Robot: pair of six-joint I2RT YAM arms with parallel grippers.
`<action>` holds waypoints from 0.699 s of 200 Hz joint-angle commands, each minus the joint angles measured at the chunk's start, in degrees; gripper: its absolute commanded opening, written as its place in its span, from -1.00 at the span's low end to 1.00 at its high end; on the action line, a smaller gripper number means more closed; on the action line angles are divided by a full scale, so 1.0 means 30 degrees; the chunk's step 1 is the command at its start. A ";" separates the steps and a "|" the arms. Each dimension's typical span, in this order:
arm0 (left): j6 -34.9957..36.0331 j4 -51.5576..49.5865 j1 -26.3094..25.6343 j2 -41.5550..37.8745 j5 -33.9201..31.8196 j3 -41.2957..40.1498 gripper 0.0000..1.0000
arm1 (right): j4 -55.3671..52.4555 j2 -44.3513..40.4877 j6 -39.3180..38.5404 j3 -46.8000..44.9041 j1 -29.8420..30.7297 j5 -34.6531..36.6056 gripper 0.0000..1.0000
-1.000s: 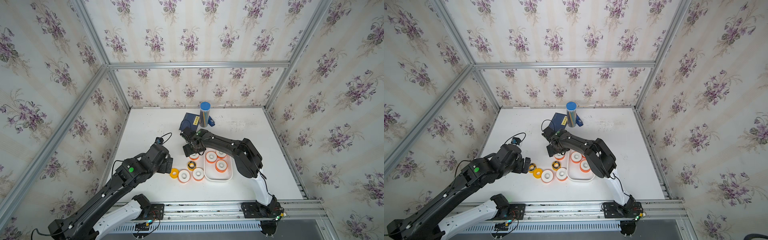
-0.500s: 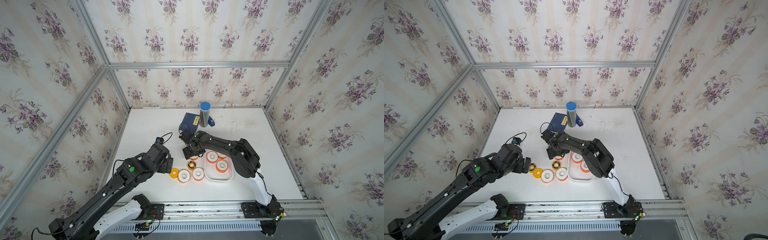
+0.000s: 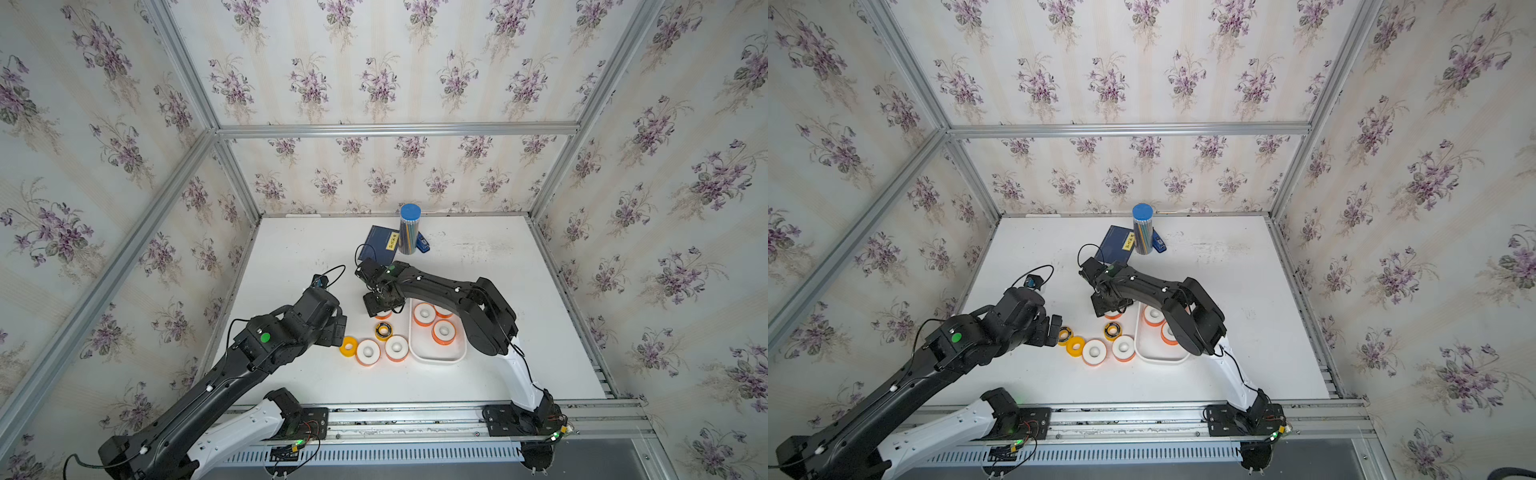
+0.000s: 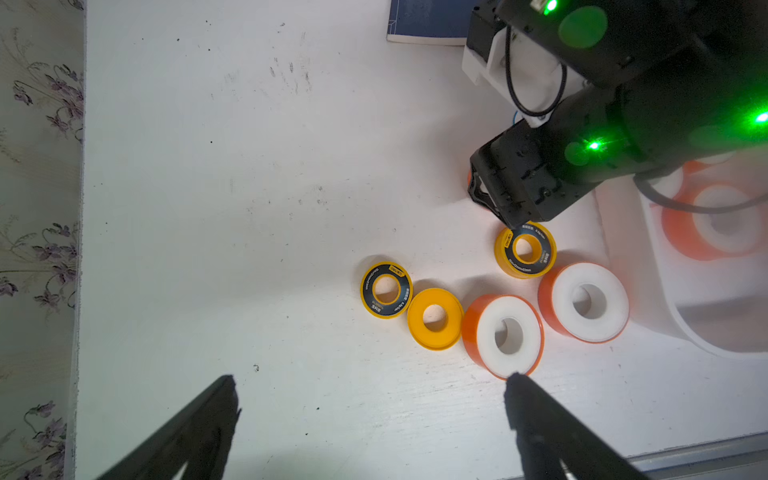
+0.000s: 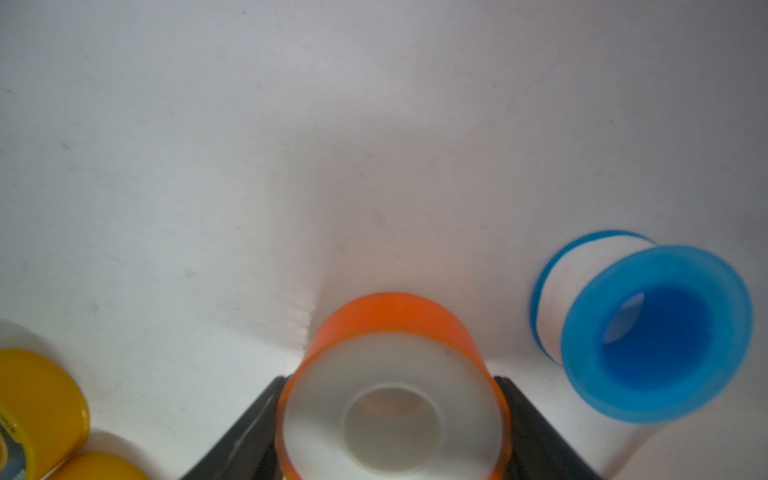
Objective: Put the sealing tape into the storage box
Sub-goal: Pick up the sealing tape at the center of the board, then place the sealing tape in the storage box.
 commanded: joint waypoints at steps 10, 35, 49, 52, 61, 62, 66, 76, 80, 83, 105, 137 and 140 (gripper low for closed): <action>-0.0014 -0.0016 0.0012 0.0027 -0.0252 -0.0049 1.00 | -0.0167 -0.1084 -0.0125 0.0106 0.0083 -0.0532 0.28; -0.0011 -0.0007 0.0012 0.0034 -0.0258 -0.0049 1.00 | -0.0462 -0.2771 -0.0332 -0.0361 0.0083 -0.0098 0.28; -0.0011 -0.0023 0.0005 0.0031 -0.0220 -0.0049 1.00 | -0.0610 -0.3949 -0.0429 -0.0951 0.0082 0.0334 0.28; -0.0011 -0.0029 0.0011 0.0014 -0.0230 -0.0049 0.99 | -0.0603 -0.4248 -0.0423 -0.1141 0.0083 0.0432 0.28; -0.0012 -0.0027 0.0012 0.0009 -0.0206 -0.0064 0.99 | -0.0517 -0.5132 -0.0429 -0.1817 0.0055 0.0746 0.28; -0.0012 -0.0043 0.0012 -0.0005 -0.0218 -0.0056 1.00 | -0.0520 -0.5220 -0.0425 -0.1882 0.0054 0.0774 0.28; -0.0011 -0.0022 0.0012 -0.0032 -0.0234 -0.0057 1.00 | -0.0505 -0.5628 -0.0422 -0.2242 0.0032 0.0963 0.28; -0.0029 -0.0017 0.0012 -0.0025 -0.0231 -0.0078 1.00 | -0.0394 -0.6706 -0.0380 -0.3196 -0.0040 0.1212 0.28; -0.0039 -0.0005 0.0012 -0.0020 -0.0231 -0.0078 1.00 | -0.0314 -0.7131 -0.0349 -0.3626 -0.0049 0.1265 0.28; -0.0040 -0.0020 0.0009 -0.0040 -0.0231 -0.0078 0.99 | -0.0251 -0.7458 -0.0325 -0.3984 -0.0076 0.1340 0.28; -0.0011 -0.0006 0.0012 -0.0075 -0.0215 -0.0078 1.00 | 0.0280 -1.0110 -0.0103 -0.6770 -0.0235 0.1618 0.28; -0.0038 0.0022 -0.0017 -0.0125 -0.0130 -0.0137 1.00 | 0.1411 -1.3527 0.0435 -1.1138 -0.0758 0.1124 0.28; -0.0040 0.0010 -0.0017 -0.0119 -0.0141 -0.0140 0.99 | 0.1476 -1.3784 0.0488 -1.1511 -0.0791 0.1025 0.28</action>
